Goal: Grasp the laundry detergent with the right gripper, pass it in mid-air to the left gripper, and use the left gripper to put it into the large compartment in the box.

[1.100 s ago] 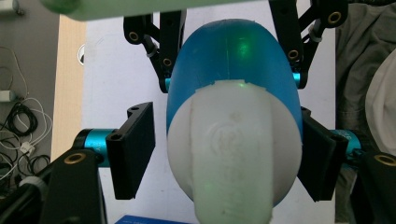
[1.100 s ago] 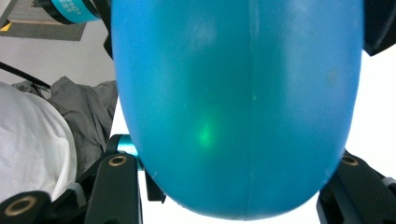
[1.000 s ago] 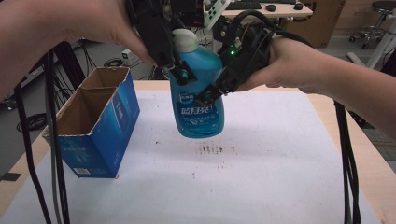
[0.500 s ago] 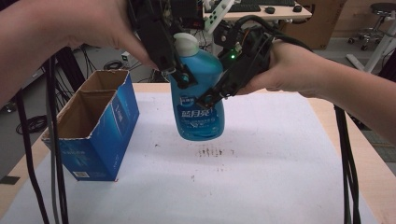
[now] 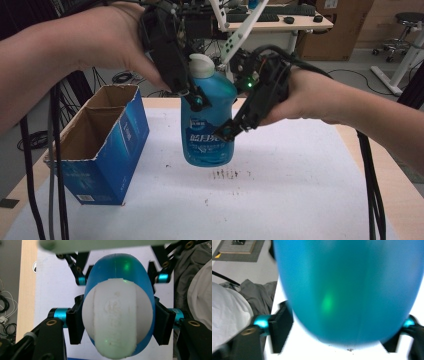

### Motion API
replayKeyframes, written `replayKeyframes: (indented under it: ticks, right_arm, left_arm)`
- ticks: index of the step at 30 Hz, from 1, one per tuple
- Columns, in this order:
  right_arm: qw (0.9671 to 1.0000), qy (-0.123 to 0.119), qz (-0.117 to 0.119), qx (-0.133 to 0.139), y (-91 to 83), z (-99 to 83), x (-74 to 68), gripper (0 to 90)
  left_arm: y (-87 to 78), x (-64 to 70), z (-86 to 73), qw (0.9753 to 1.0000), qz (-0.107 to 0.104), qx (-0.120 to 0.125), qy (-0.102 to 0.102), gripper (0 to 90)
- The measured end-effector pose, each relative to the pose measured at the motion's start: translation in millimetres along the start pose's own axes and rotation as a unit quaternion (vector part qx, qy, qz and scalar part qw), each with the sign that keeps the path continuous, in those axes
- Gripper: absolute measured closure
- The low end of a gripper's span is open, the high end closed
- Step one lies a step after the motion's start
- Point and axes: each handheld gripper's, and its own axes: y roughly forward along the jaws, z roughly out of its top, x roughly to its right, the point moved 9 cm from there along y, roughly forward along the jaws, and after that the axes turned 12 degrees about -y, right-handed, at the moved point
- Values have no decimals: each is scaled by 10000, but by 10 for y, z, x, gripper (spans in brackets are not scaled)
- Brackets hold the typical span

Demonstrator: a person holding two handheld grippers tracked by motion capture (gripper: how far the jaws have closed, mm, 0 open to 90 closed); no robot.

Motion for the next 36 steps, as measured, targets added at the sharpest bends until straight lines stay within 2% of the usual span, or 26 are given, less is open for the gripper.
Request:
replayKeyframes:
  ticks: [1,3,4,6,9,10,11,12,13,18,19,20,21,23,27,28,29,30,31,36]
  right_arm:
    - [10000,-1,-26,-84,0,-86,-20,213]
    - [9999,21,-63,-142,-5,-124,-18,188]
    - [9991,206,-211,-297,-22,-247,3,127]
    - [9988,238,-262,-330,-39,-301,13,127]
    - [9975,431,-378,-412,-127,-502,33,127]
    - [9975,431,-378,-412,-127,-502,33,127]
    - [9965,527,-388,-524,-169,-614,23,127]
    - [9965,527,-388,-524,-169,-614,23,127]
    - [9945,591,-491,-707,-216,-742,18,127]
    - [9882,896,-638,-1064,-358,-1065,15,127]
    - [9868,970,-697,-1096,-388,-1119,20,127]
    - [9868,970,-697,-1096,-388,-1119,20,127]
    - [9850,1132,-747,-1065,-455,-1211,31,127]
    - [9844,1177,-790,-1047,-490,-1254,39,127]
    - [9790,1429,-986,-1067,-629,-1430,71,127]
    - [9790,1429,-986,-1067,-629,-1430,71,127]
    - [9779,1485,-1026,-1055,-663,-1467,76,127]
    - [9747,1564,-1151,-1109,-736,-1561,99,127]
    - [9730,1611,-1191,-1143,-766,-1601,102,127]
    - [9681,1752,-1317,-1212,-870,-1749,123,127]
  left_arm:
    - [-11,-7,-23,10000,-4,-9,-34,385]
    - [-26,-16,-42,10000,-5,-38,-23,386]
    - [-49,-23,-62,10000,-2,-21,-71,385]
    - [-63,-23,-72,10000,19,-7,-91,386]
    - [-118,-31,-112,9998,85,37,-157,386]
    - [-136,-26,-125,9996,84,90,-237,386]
    - [-189,-39,-175,9995,100,73,-307,386]
    - [-189,-39,-175,9995,100,73,-307,386]
    - [-244,-51,-223,9991,141,114,-387,386]
    - [-398,-88,-387,9967,275,184,-746,386]
    - [-398,-88,-387,9967,275,184,-746,386]
    - [-434,-99,-430,9962,317,172,-791,386]
    - [-513,-118,-508,9946,408,208,-928,385]
    - [-557,-127,-549,9938,464,222,-989,386]
    - [-751,-181,-718,9888,662,316,-1301,386]
    - [-751,-181,-718,9888,662,316,-1301,386]
    - [-859,-217,-821,9844,819,357,-1513,386]
    - [-903,-236,-870,9821,891,363,-1622,386]
    - [-946,-257,-921,9800,963,355,-1707,386]
    - [-1082,-364,-1168,9670,1283,317,-2178,386]
